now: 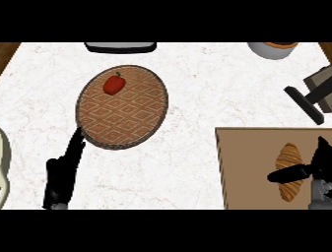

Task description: Pick the croissant from the tray and place it in the tiered basket

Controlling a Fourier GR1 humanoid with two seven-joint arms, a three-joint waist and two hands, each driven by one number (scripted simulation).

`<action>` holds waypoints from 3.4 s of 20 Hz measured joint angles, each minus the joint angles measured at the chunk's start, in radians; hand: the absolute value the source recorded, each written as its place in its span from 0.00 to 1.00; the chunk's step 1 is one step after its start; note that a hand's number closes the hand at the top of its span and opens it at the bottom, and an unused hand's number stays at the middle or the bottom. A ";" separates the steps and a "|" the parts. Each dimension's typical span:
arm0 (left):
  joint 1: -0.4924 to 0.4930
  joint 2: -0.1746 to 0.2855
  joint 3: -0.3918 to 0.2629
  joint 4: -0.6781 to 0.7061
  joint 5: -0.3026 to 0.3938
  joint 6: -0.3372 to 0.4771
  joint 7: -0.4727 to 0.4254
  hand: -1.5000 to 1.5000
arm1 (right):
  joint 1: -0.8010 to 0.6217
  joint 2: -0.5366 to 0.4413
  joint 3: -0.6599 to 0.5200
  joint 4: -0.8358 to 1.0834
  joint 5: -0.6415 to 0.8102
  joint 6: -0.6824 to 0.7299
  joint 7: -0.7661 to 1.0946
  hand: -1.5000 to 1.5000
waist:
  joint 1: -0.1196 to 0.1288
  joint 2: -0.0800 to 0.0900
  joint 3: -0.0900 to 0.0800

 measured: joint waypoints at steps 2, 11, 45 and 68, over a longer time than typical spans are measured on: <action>-0.003 -0.004 0.001 0.009 -0.006 0.003 -0.006 0.50 | -0.005 0.027 -0.008 0.009 0.008 0.011 0.000 0.00 | -0.002 0.000 0.000; 0.006 -0.014 0.014 0.011 -0.005 -0.010 -0.028 0.50 | -0.011 0.103 -0.078 0.075 0.031 0.044 -0.026 0.00 | -0.005 -0.001 0.002; 0.034 -0.038 0.055 -0.003 -0.046 -0.030 -0.019 0.50 | -0.197 -0.302 -0.620 -0.208 -0.195 0.390 -0.275 1.00 | -0.031 -0.012 -0.001; -0.021 -0.060 0.046 0.024 -0.070 -0.056 -0.021 0.50 | -0.724 -0.960 -0.567 0.201 -0.354 0.455 -0.251 1.00 | 0.029 0.005 -0.001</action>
